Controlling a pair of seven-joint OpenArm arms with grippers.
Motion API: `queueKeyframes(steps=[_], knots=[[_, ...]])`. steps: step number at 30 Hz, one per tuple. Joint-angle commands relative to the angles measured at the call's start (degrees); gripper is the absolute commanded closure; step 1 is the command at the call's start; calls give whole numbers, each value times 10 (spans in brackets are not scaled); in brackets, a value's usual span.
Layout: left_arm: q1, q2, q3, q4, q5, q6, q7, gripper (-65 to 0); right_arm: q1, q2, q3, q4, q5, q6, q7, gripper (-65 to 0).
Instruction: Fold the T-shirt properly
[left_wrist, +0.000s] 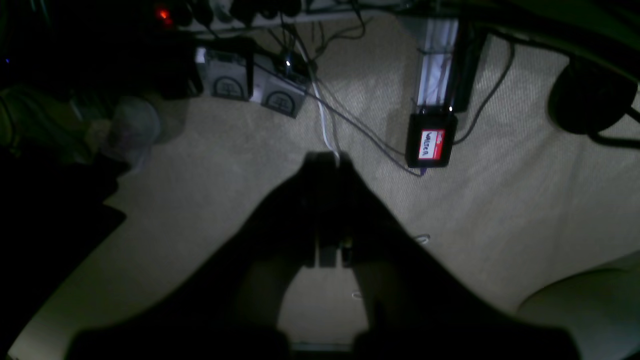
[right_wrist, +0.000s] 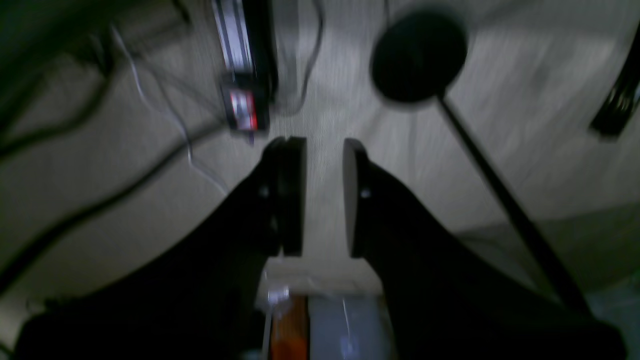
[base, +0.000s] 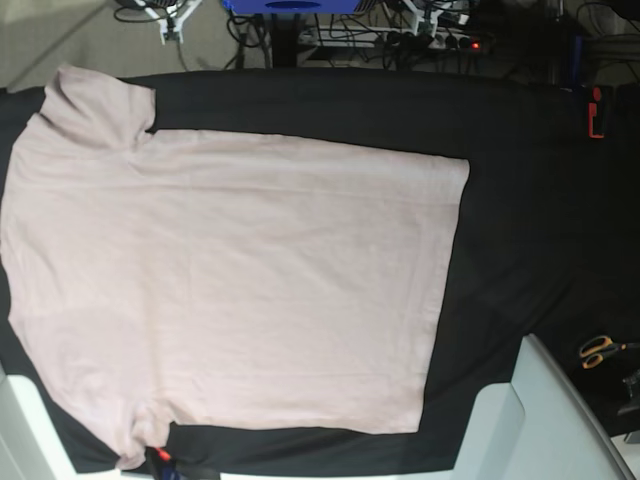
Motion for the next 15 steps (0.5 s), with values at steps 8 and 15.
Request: queueKeyframes(steps=[8, 15], knots=[[11, -3, 0, 3, -5, 4, -5, 0, -3, 2, 1, -1, 0, -2, 2, -125], [14, -3, -2, 3, -5, 4, -6, 0, -3, 2, 1, -3, 0, -2, 1, -125]])
